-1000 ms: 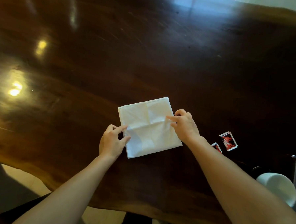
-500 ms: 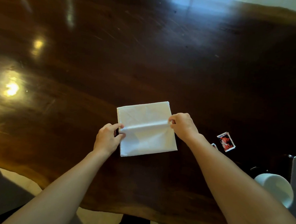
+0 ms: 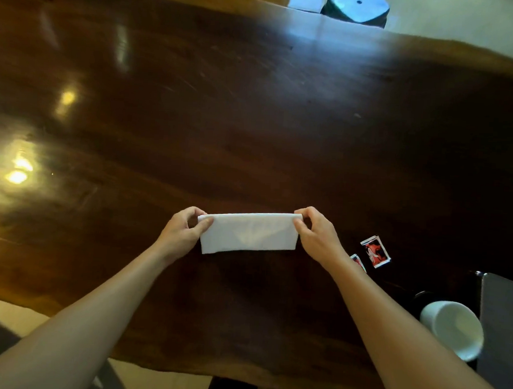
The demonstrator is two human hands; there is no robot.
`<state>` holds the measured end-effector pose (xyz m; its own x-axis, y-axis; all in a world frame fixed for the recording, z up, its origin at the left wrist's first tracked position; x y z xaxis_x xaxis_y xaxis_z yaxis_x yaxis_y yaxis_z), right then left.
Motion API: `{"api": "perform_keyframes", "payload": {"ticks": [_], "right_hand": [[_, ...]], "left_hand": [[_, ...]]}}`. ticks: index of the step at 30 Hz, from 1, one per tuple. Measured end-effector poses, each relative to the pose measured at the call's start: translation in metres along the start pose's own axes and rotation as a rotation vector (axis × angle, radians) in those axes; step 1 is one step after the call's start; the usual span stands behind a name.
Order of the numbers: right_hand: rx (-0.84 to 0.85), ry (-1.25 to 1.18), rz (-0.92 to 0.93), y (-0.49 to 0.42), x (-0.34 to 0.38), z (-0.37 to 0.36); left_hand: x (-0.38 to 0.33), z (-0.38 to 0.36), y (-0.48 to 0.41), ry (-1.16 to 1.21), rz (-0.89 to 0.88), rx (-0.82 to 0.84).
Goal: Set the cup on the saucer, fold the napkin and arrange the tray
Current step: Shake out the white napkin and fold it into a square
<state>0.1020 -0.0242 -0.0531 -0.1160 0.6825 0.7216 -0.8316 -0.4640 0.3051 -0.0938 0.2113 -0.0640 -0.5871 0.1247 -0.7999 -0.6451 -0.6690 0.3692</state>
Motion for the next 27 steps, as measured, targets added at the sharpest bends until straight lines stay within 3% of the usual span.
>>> {"api": "perform_keyframes", "payload": {"ticks": [5,9,12,15,18,27], "right_hand": [[-0.063,-0.132,-0.123,-0.001,0.013,0.007],[-0.125,-0.201,-0.274,-0.001,0.003,0.005],[-0.064,-0.307,-0.404,0.004,-0.012,0.003],[0.018,-0.293,-0.467,0.011,-0.026,-0.003],[-0.036,-0.154,-0.454,0.022,-0.038,-0.012],[-0.168,0.009,-0.171,0.058,-0.013,-0.025]], "left_hand": [[-0.021,-0.014,0.005,0.399,0.310,0.029],[-0.015,-0.032,0.012,0.544,0.583,0.129],[-0.010,-0.042,0.023,0.613,0.690,0.179],[-0.003,-0.053,0.034,0.537,0.708,0.131],[0.006,-0.066,0.045,0.414,0.668,-0.032],[0.008,-0.091,0.067,0.502,0.709,-0.157]]}}
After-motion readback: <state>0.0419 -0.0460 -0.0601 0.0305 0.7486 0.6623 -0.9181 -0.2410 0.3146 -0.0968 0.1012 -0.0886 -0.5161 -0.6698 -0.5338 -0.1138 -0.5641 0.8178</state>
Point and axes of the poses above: each hand's wrist, its own y-axis away from the middle knuckle, its own z-axis out of the back of the hand, x = y × z, the point moved 1 cm from there along -y, towards the middle knuckle, and after that the axes turned 9 degrees about -x, right-handed, at the moved point
